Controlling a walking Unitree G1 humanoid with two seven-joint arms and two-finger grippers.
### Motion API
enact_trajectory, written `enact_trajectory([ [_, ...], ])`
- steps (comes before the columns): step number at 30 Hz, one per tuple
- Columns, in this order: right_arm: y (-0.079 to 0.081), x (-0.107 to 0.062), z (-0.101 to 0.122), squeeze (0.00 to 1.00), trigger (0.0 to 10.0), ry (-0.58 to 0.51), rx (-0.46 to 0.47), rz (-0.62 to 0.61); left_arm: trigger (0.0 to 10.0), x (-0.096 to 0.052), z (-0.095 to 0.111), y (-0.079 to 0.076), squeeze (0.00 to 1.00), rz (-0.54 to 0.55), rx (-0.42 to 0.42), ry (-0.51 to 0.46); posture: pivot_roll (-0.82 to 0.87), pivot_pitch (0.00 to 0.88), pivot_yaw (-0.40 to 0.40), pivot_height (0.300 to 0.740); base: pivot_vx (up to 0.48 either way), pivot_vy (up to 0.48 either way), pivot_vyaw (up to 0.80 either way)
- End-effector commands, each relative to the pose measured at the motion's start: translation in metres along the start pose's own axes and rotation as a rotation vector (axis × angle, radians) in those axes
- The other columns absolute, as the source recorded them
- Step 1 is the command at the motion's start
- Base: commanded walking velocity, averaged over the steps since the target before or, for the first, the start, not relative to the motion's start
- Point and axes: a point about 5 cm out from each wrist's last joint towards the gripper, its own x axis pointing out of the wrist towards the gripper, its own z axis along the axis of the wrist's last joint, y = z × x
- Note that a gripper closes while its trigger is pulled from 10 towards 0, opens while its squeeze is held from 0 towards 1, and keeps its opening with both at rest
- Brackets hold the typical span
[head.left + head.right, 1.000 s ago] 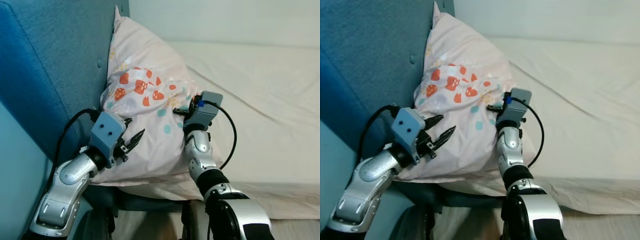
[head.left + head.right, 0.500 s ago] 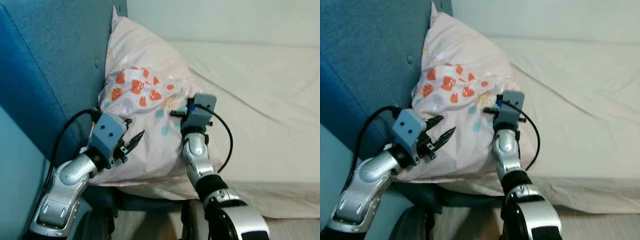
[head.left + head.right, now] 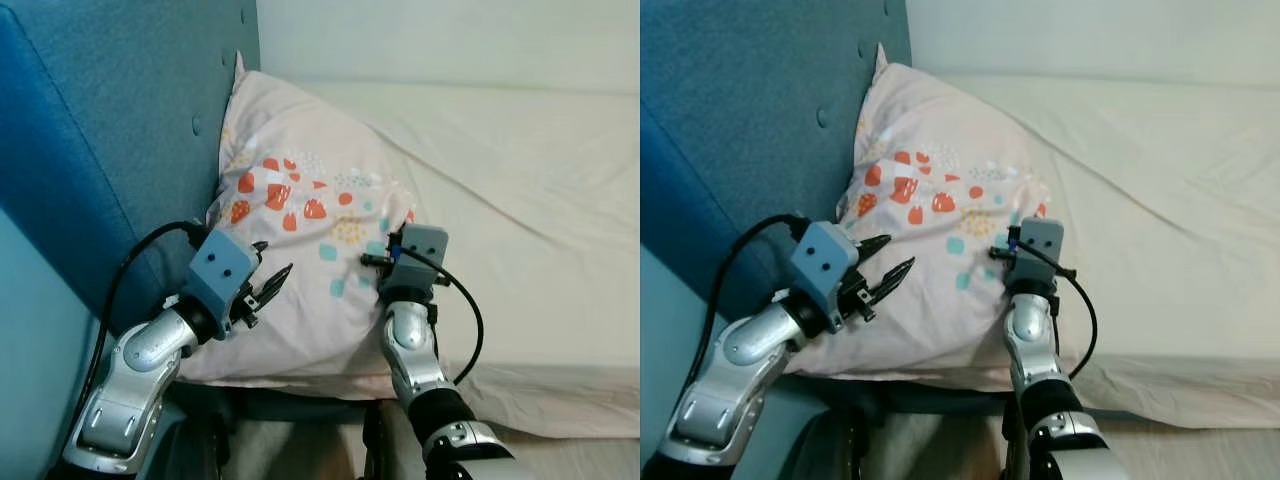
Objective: Clean up the room
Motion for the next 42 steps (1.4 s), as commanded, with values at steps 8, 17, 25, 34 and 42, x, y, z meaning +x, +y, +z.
enact_trajectory([
  [8,0.002,-0.002,-0.003,0.04,10.0,0.002,-0.085,-0.006,10.0,-0.001,-0.008,-0.003,0.00,-0.020,0.011,0.030,0.17,0.168,-0.056,0.562,0.000,0.000,0.00],
  [17,0.000,-0.001,0.011,0.00,10.0,-0.065,-0.171,-0.072,10.0,0.001,-0.008,0.005,0.00,0.010,0.015,0.014,0.16,0.146,-0.064,0.562,0.000,0.000,0.00],
  [25,-0.002,0.004,0.037,0.00,10.0,-0.157,-0.113,-0.020,10.0,0.007,-0.025,0.021,0.00,0.143,-0.153,0.091,0.10,0.075,-0.053,0.562,0.000,0.000,0.00],
  [34,-0.030,-0.004,0.014,0.00,10.0,0.021,-0.242,0.021,10.0,0.006,-0.053,0.010,0.00,0.395,-0.297,0.154,0.01,0.016,-0.042,0.562,0.000,0.000,0.00],
  [42,-0.049,-0.022,0.005,0.00,10.0,0.084,-0.270,0.013,10.0,0.009,-0.066,0.009,0.00,0.448,-0.294,0.196,-0.01,0.010,-0.046,0.562,0.000,0.000,0.00],
])
